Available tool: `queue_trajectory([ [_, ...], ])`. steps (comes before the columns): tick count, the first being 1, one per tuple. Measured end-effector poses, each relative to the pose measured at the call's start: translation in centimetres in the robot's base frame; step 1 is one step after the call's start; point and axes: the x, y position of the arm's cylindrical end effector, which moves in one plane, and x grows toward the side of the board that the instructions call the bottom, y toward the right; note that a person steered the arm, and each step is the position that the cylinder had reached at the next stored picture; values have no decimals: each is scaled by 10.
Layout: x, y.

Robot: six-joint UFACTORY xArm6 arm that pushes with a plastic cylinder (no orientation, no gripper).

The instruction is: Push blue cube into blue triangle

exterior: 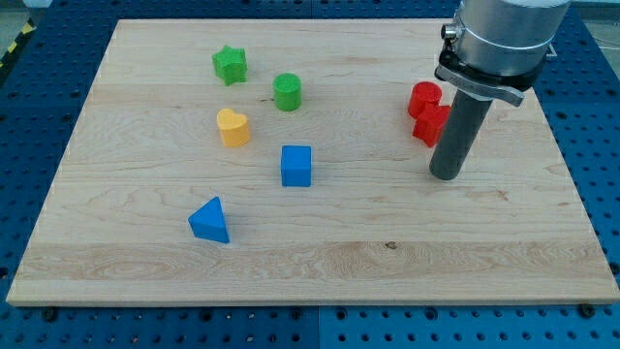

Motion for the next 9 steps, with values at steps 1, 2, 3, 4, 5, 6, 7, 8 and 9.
queue_trajectory([
  [1,0,-5],
  [2,-6,-34],
  [3,-6,-42],
  [4,-6,-44],
  [5,-14,-51],
  [6,-16,-60],
  [7,-18,-75],
  [8,-18,-76],
  [9,-22,-96],
])
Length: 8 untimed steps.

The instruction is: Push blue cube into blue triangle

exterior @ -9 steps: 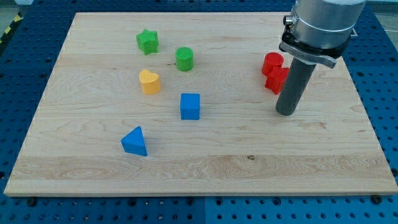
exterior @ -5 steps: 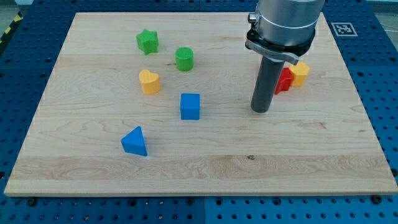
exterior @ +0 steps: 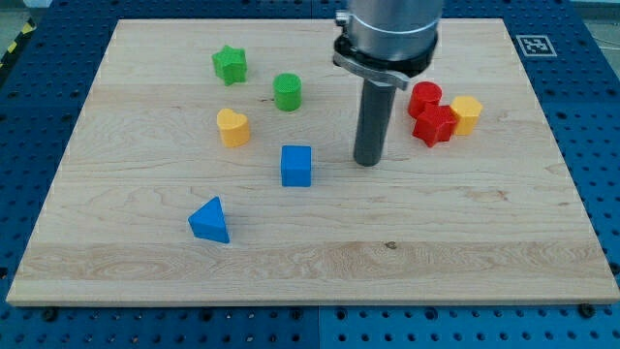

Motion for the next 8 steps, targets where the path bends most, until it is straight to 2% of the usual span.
queue_trajectory([
  [2,2,-38],
  [4,3,-104],
  [6,25,-110],
  [8,20,-160],
])
